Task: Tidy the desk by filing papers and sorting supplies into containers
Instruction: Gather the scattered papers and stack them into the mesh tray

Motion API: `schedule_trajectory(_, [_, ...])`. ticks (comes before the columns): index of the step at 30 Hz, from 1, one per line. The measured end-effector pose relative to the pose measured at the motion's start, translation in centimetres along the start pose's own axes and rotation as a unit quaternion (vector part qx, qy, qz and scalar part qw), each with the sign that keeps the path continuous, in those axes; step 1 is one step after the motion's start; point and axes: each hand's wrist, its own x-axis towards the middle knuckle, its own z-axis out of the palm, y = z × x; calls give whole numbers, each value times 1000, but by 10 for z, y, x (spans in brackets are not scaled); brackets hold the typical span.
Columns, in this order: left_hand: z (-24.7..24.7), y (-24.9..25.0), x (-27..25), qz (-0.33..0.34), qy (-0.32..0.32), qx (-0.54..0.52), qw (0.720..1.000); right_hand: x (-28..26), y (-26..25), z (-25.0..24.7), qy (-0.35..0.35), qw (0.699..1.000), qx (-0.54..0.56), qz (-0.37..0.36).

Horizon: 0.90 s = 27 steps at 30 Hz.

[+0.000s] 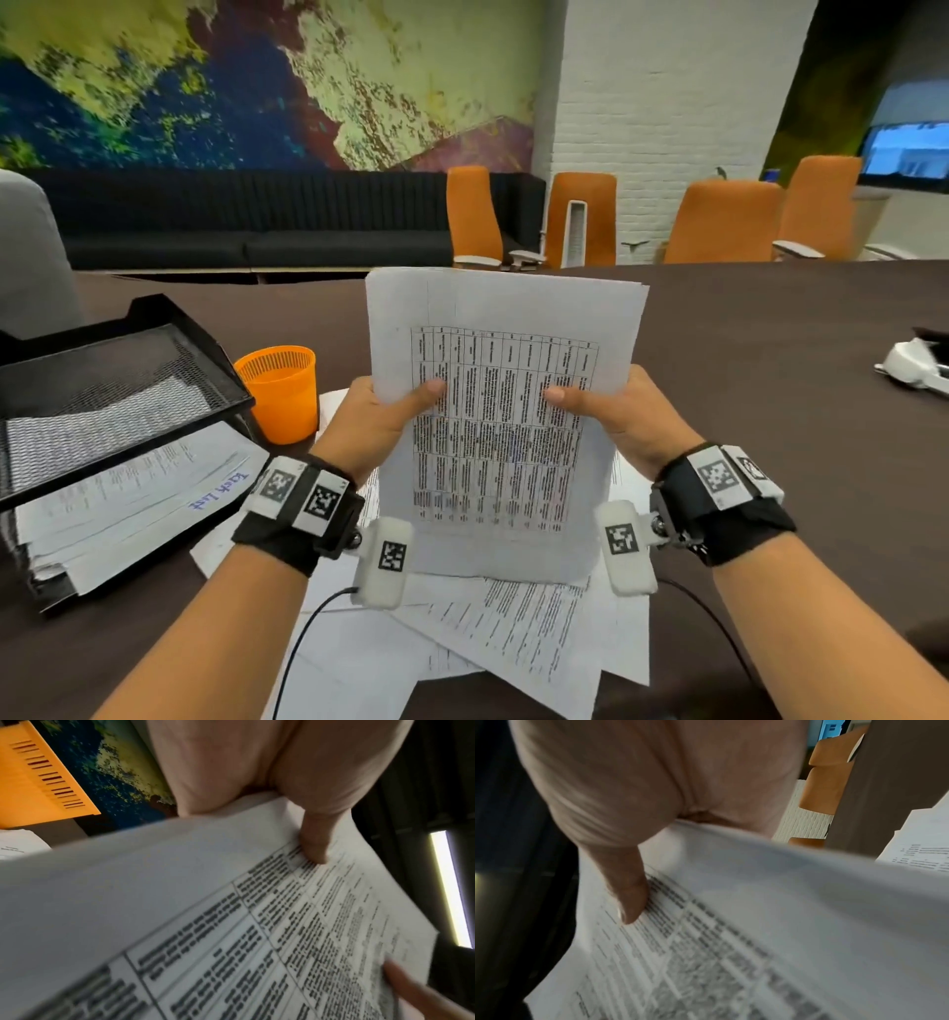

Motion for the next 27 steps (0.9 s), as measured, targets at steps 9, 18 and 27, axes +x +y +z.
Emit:
schedule_trajectory(9, [-13,-21,-4,-102,155,-311,932,-36,57,7,180,951,223,119])
schedule_trajectory(18, [-45,-71,-16,-246,217,-200,923,-52,72,42,20,967,14,254])
schedule_trajectory(27, [-109,-71,-55,-251,338,-173,890,-34,66,104,-49,952,92,287])
